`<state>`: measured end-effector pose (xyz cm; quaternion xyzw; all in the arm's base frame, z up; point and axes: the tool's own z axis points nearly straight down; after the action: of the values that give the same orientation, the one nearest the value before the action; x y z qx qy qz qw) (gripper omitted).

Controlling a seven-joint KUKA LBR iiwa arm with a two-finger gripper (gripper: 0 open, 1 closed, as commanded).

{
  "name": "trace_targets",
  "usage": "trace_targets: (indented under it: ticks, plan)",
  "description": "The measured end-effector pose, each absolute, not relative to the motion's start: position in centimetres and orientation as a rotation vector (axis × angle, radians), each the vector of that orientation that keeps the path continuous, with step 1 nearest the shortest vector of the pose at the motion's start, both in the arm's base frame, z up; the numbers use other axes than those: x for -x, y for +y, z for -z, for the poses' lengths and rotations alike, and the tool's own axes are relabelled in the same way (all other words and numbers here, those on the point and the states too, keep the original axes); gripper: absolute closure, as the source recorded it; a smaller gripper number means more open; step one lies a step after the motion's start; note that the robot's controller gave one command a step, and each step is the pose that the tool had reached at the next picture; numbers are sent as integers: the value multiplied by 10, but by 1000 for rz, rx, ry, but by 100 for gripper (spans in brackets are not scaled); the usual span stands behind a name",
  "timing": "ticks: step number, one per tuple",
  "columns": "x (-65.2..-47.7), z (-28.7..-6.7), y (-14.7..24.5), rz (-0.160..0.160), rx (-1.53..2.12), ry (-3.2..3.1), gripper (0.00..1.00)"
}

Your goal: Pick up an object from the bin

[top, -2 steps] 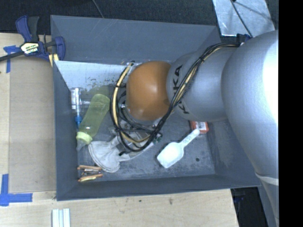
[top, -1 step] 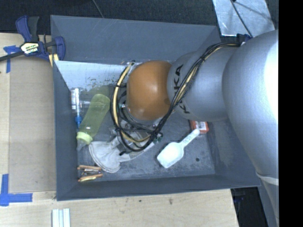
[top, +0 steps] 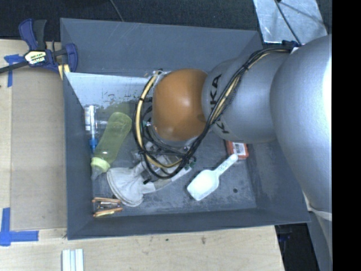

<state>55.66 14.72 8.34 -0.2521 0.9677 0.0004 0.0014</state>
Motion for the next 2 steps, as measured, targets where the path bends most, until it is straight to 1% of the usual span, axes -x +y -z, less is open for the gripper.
trace_targets:
  ticks: [2]
  plan:
    - [-557, -101, 147, 0, 791, 3039, 100]
